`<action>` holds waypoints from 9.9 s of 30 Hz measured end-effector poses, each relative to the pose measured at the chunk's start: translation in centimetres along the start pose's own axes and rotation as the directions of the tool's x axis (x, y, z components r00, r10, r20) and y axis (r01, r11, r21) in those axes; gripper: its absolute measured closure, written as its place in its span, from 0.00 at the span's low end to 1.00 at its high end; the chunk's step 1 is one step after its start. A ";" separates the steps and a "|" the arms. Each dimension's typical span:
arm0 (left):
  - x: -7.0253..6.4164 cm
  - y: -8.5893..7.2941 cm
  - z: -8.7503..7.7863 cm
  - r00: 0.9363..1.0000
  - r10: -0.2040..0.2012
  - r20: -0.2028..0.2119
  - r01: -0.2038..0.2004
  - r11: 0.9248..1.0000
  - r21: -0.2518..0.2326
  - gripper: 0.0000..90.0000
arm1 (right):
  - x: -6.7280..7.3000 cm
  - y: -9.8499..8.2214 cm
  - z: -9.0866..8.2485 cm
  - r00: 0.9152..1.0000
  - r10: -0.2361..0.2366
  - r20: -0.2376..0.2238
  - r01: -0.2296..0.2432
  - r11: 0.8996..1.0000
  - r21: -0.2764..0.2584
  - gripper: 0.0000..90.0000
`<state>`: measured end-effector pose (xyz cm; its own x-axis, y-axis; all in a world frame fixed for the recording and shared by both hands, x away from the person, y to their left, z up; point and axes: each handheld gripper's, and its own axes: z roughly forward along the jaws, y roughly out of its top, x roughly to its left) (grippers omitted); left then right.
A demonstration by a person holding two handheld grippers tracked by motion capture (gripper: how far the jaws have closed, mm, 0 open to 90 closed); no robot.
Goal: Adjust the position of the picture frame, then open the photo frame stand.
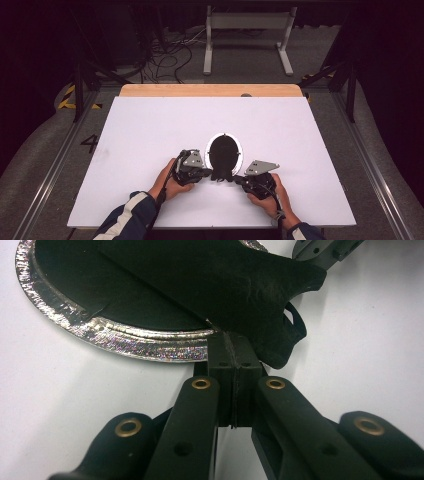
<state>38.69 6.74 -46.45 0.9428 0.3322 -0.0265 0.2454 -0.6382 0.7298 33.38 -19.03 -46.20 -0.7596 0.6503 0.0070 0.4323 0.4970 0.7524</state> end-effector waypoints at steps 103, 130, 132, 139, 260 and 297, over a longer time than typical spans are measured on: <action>-1.6 -11.4 -12.6 0.931 -0.208 -0.300 0.189 0.978 -0.091 0.19 | -1.2 1.9 0.0 0.968 0.201 -0.148 -0.185 0.976 0.118 0.76; -1.3 -10.7 -11.0 0.944 -0.169 -0.283 0.167 0.985 -0.028 0.19 | -4.6 0.9 1.5 0.744 0.543 -0.390 -0.549 0.829 0.108 0.58; -1.0 -10.3 -10.8 0.944 -0.167 -0.286 0.163 0.986 -0.036 0.19 | -4.9 0.8 1.9 0.696 0.587 -0.413 -0.601 0.791 0.110 0.59; 0.4 -8.3 -9.5 0.948 -0.168 -0.270 0.158 0.986 -0.061 0.19 | -5.3 1.1 2.7 0.611 0.662 -0.434 -0.691 0.713 0.115 0.63; 2.7 1.9 -1.2 0.988 -0.062 -0.142 0.032 0.978 -0.205 0.71 | -3.4 3.2 0.3 0.959 0.200 -0.199 -0.223 0.970 -0.099 0.80; 3.2 2.7 1.1 0.938 -0.034 -0.345 0.003 0.996 -0.090 0.78 | -2.7 3.0 0.8 0.972 0.183 -0.151 -0.191 0.981 -0.042 0.85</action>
<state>42.64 5.29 -45.30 0.7986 0.5724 0.1861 0.2267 -0.5725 0.7880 37.11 -18.81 -44.46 -0.7321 0.6361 0.2435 0.5488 0.3391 0.7641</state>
